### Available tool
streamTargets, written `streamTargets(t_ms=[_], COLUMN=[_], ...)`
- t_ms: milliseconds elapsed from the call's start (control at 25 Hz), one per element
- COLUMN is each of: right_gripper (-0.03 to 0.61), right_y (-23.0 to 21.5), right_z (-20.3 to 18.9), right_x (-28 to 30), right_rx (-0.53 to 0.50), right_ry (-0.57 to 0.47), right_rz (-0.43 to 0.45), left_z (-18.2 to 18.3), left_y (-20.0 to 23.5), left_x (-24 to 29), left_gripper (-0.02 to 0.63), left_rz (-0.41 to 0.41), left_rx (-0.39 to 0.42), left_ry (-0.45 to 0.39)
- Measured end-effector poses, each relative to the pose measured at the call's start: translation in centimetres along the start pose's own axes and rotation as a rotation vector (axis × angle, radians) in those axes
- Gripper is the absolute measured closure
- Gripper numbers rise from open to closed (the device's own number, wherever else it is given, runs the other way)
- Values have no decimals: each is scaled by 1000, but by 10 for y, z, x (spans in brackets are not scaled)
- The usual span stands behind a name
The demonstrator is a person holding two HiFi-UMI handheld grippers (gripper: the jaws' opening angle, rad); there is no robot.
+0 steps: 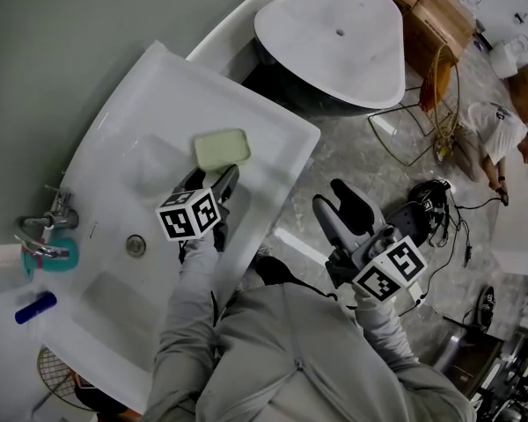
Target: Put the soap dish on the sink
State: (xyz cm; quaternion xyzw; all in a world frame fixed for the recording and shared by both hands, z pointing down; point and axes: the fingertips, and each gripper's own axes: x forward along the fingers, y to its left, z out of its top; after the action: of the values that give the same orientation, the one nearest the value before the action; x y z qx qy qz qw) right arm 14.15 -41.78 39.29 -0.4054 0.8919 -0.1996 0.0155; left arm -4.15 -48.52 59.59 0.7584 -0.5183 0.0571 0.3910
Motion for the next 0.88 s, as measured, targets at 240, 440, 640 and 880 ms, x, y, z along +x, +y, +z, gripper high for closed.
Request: streamTargets(t_ms=[240, 440, 640, 880], right_gripper=[393, 391, 391, 393], right_y=[1, 5, 10, 17], right_z=[-1, -2, -1, 5], right_x=[-1, -1, -2, 0], right_rx=[4, 7, 7, 1], right_ry=[-2, -6, -13, -23], right_rz=[-5, -3, 4, 16], left_z=[-7, -14, -15, -7], left_y=[0, 5, 11, 12], left_x=[1, -4, -11, -30], left_gripper=[229, 221, 219, 219], left_rz=[33, 60, 61, 74], left_rx=[100, 141, 114, 106], left_ry=[98, 145, 150, 112])
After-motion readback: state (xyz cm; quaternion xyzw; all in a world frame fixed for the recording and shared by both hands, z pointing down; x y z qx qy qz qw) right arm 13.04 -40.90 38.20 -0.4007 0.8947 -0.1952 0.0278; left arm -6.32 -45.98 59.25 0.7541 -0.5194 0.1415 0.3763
